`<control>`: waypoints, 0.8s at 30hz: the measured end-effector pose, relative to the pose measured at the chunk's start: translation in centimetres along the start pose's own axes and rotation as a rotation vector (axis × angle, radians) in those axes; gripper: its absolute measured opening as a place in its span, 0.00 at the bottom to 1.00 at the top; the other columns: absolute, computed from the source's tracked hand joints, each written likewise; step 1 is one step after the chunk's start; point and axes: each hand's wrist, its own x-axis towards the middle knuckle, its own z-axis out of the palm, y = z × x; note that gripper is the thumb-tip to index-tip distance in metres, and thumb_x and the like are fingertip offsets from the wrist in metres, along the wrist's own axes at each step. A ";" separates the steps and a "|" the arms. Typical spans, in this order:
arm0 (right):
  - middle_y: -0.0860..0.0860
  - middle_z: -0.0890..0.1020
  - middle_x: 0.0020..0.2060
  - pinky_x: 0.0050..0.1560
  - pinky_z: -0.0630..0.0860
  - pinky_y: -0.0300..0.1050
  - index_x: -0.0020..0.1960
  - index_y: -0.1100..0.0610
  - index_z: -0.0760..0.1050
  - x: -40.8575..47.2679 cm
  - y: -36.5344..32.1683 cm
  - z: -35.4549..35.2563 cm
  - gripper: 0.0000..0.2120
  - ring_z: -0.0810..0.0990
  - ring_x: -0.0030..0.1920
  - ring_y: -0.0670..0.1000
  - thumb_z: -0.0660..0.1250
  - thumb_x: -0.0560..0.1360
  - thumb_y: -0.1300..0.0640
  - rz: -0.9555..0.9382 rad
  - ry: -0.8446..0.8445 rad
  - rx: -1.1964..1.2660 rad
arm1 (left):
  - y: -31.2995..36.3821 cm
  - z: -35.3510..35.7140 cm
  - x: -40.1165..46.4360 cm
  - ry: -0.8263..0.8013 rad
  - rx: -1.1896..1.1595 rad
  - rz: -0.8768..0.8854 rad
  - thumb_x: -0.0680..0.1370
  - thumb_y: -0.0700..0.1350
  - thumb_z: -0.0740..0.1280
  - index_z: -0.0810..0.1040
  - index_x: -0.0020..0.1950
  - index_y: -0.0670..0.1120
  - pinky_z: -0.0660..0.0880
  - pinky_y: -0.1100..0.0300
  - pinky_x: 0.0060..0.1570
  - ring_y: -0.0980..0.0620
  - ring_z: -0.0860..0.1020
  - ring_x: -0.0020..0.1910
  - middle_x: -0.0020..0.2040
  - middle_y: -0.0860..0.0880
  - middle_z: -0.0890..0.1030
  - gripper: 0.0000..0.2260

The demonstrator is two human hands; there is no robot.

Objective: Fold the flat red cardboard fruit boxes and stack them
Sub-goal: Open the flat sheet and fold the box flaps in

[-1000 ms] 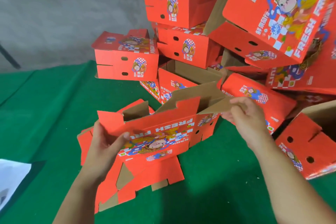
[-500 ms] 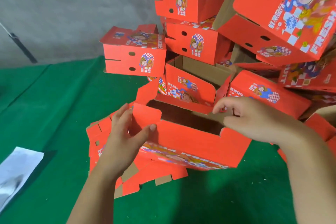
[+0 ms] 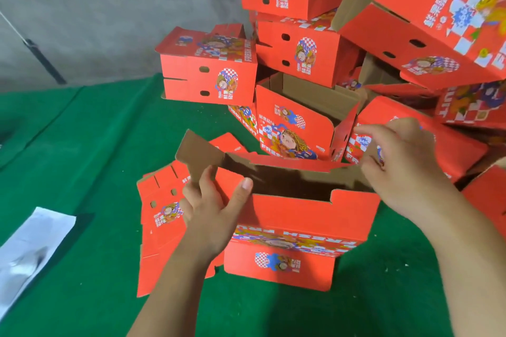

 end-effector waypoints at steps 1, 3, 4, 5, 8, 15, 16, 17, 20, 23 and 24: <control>0.55 0.75 0.53 0.59 0.66 0.49 0.64 0.52 0.81 -0.3 -0.6 0.0 0.19 0.72 0.57 0.61 0.69 0.74 0.64 -0.081 0.067 0.021 | -0.1 0.4 0.2 0.048 0.011 0.006 0.64 0.83 0.53 0.55 0.78 0.66 0.53 0.49 0.74 0.46 0.59 0.72 0.67 0.49 0.60 0.45; 0.47 0.77 0.50 0.56 0.66 0.46 0.60 0.51 0.82 -1.0 -2.0 0.4 0.13 0.72 0.52 0.54 0.68 0.76 0.59 -0.299 0.083 0.115 | -0.4 1.1 0.5 0.108 0.080 0.045 0.65 0.83 0.55 0.53 0.77 0.66 0.54 0.49 0.73 0.45 0.60 0.69 0.66 0.46 0.62 0.44; 0.41 0.77 0.46 0.53 0.67 0.44 0.59 0.50 0.82 -1.6 -2.7 0.8 0.12 0.73 0.49 0.50 0.66 0.77 0.56 -0.382 0.034 0.161 | -0.5 1.4 0.7 0.126 0.110 0.059 0.66 0.83 0.57 0.53 0.78 0.66 0.55 0.50 0.72 0.45 0.61 0.69 0.67 0.45 0.62 0.45; 0.36 0.75 0.41 0.49 0.67 0.43 0.58 0.48 0.83 -2.0 -3.1 1.3 0.12 0.73 0.45 0.46 0.66 0.77 0.54 -0.419 -0.039 0.189 | -0.5 1.6 1.0 0.134 0.129 0.062 0.66 0.82 0.58 0.52 0.79 0.65 0.55 0.49 0.72 0.43 0.61 0.70 0.69 0.44 0.62 0.46; 0.35 0.74 0.37 0.50 0.66 0.42 0.61 0.43 0.82 -2.9 -3.4 3.7 0.13 0.74 0.46 0.46 0.68 0.78 0.49 -0.366 -0.293 0.055 | -0.5 2.6 1.6 0.158 0.196 0.058 0.65 0.80 0.60 0.52 0.82 0.61 0.58 0.44 0.73 0.40 0.63 0.68 0.69 0.43 0.61 0.50; 0.48 0.81 0.62 0.66 0.64 0.53 0.72 0.51 0.75 -0.4 -1.7 4.9 0.27 0.72 0.66 0.56 0.61 0.77 0.40 -0.211 -0.213 -0.158 | -0.9 4.9 1.4 0.223 0.291 0.033 0.63 0.87 0.55 0.49 0.82 0.59 0.58 0.43 0.72 0.41 0.62 0.67 0.66 0.46 0.61 0.55; 0.48 0.82 0.61 0.64 0.65 0.55 0.74 0.51 0.72 -0.1 -1.9 5.0 0.30 0.74 0.63 0.57 0.59 0.77 0.38 -0.193 -0.220 -0.197 | -1.0 5.0 1.3 0.232 0.286 0.038 0.63 0.87 0.54 0.49 0.82 0.59 0.58 0.43 0.71 0.43 0.61 0.66 0.66 0.47 0.61 0.55; 0.50 0.83 0.61 0.61 0.67 0.55 0.76 0.52 0.70 0.2 -2.2 5.1 0.31 0.76 0.61 0.58 0.59 0.77 0.37 -0.176 -0.200 -0.211 | -1.1 5.0 1.2 0.237 0.278 0.043 0.64 0.87 0.53 0.49 0.82 0.59 0.58 0.43 0.71 0.45 0.60 0.66 0.66 0.48 0.60 0.54; 0.54 0.78 0.71 0.55 0.73 0.53 0.78 0.52 0.65 1.1 -3.1 5.3 0.32 0.83 0.58 0.60 0.58 0.79 0.37 -0.134 -0.130 -0.236 | -1.0 5.3 0.9 0.273 0.225 0.042 0.73 0.81 0.49 0.50 0.83 0.59 0.56 0.44 0.71 0.45 0.61 0.65 0.65 0.50 0.60 0.43; 0.57 0.59 0.82 0.63 0.69 0.54 0.82 0.46 0.54 1.7 -3.1 6.0 0.35 0.79 0.64 0.60 0.54 0.80 0.33 -0.088 -0.218 -0.365 | -0.1 5.6 0.4 0.328 0.172 0.001 0.76 0.73 0.51 0.54 0.83 0.55 0.55 0.46 0.70 0.40 0.63 0.66 0.69 0.43 0.63 0.39; 0.57 0.55 0.83 0.68 0.66 0.55 0.82 0.45 0.53 1.7 -3.0 6.3 0.35 0.74 0.70 0.60 0.52 0.79 0.32 -0.082 -0.242 -0.358 | 0.2 5.7 0.3 0.340 0.166 -0.011 0.77 0.71 0.53 0.55 0.83 0.53 0.54 0.46 0.71 0.40 0.63 0.67 0.71 0.42 0.64 0.39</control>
